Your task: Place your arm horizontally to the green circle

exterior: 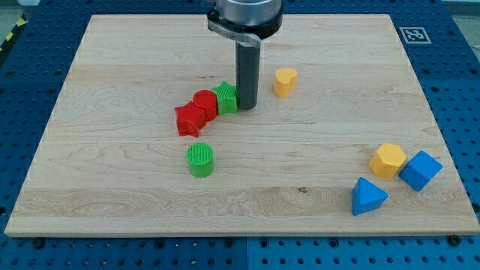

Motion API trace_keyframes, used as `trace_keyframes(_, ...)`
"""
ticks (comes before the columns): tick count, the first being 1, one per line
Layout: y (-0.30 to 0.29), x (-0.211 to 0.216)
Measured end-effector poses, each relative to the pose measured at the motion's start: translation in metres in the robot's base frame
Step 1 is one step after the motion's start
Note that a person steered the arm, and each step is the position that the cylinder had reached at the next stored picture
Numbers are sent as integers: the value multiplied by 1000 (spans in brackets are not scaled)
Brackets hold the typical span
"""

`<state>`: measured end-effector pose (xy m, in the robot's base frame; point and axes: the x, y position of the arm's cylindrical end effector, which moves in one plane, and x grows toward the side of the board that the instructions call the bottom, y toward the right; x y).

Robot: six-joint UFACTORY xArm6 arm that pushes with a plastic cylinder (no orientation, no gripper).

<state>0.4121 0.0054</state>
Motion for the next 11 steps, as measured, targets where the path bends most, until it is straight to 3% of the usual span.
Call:
trace_keyframes(1,-4,-19)
trace_keyframes(4,18,8)
trace_keyframes(8,-40,2)
trace_keyframes(11,-3,47)
